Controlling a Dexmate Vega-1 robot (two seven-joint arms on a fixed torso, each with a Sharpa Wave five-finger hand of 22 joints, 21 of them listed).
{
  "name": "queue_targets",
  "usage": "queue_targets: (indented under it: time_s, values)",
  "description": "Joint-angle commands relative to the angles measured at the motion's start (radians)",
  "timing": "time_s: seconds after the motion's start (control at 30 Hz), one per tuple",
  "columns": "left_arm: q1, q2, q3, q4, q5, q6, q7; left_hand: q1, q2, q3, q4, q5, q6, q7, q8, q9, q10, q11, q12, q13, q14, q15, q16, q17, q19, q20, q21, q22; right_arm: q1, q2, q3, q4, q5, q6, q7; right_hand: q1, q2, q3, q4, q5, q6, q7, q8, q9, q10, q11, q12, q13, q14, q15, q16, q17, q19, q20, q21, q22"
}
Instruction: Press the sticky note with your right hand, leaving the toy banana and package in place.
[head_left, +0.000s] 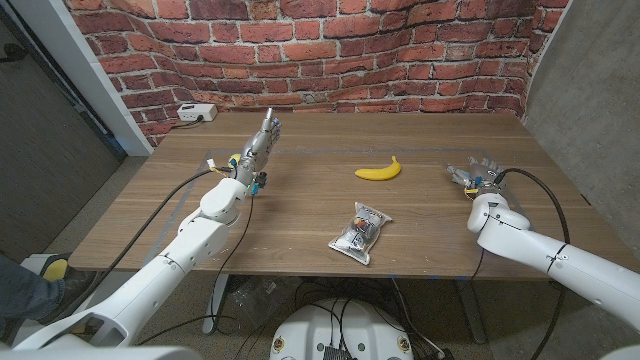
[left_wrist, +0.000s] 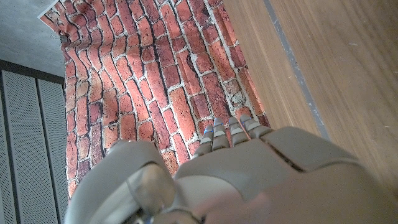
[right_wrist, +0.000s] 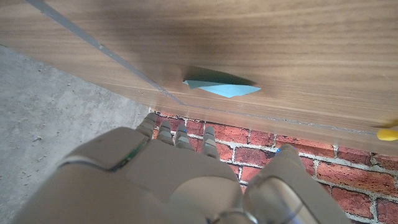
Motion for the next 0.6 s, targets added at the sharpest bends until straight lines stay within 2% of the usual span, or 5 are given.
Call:
queue_targets:
  time_s: [0.03, 0.6]
  values:
    - [0.005, -0.001, -0.007, 0.003, -0.004, -0.011, 0.004, 0.006, 0.006, -0.009, 0.002, -0.002, -0.006, 0.008, 0.004, 0.003, -0.003, -0.003, -0.002, 0.006, -0.002, -0.002, -0.001, 0.005, -0.003, 0.001, -0.001, 0.006, 0.008, 0.012, -0.007, 0.010, -0.018, 0.010, 0.009, -0.005, 0.006, 0.005, -0.005, 0.001, 0.003, 0.004, 0.008, 0.003, 0.000, 0.010, 0.002, 0.004, -0.035, -0.003, 0.005, 0.003, -0.042, -0.001, 0.002, 0.003]
    - [0.035, 0.016, -0.020, -0.033, -0.006, -0.017, 0.008, 0.008, 0.007, -0.010, 0.001, -0.003, -0.010, 0.009, 0.006, 0.003, -0.002, -0.004, -0.001, 0.006, -0.003, -0.002, -0.001, 0.005, -0.003, 0.001, -0.001, 0.005, -0.013, 0.013, 0.006, -0.025, -0.027, -0.006, -0.003, -0.006, 0.010, 0.005, -0.005, 0.000, 0.017, -0.009, 0.016, 0.003, -0.002, 0.009, 0.000, 0.004, -0.034, -0.004, 0.004, 0.003, -0.040, -0.001, 0.001, 0.003]
